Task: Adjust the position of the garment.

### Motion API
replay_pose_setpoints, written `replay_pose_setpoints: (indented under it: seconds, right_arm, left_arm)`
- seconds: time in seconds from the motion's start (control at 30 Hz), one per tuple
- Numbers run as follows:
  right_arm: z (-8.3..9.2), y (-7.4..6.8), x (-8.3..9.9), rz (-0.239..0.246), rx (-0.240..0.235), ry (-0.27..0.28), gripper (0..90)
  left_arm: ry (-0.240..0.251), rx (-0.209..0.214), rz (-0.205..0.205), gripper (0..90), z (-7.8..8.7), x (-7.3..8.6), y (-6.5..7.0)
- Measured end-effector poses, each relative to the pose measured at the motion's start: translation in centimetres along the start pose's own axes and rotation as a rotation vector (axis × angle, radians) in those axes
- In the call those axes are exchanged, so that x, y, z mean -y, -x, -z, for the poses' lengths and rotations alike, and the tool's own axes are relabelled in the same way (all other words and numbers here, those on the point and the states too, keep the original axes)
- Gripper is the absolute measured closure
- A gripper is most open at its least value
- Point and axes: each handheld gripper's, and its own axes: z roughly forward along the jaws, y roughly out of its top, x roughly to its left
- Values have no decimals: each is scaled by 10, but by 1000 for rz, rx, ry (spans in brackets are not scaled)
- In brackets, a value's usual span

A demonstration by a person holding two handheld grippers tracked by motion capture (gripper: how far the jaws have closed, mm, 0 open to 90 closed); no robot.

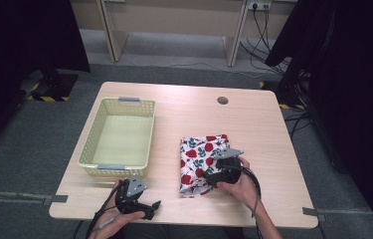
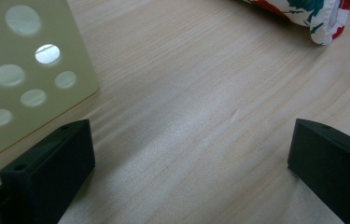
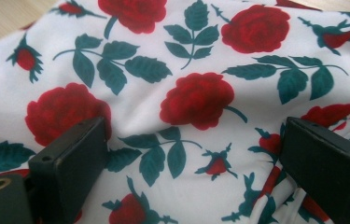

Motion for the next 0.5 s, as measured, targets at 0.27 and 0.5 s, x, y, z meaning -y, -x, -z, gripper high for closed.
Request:
replay_pose_setpoints:
  seconds: [0.27, 0.5]
  right_arm:
    - [36, 11, 5, -47, -27, 100, 77]
    - [62, 20, 24, -45, -3, 119, 71]
  left_arm:
    - [1, 2, -2, 0, 0, 0, 0]
    - [0, 6, -5, 0, 0, 0, -1]
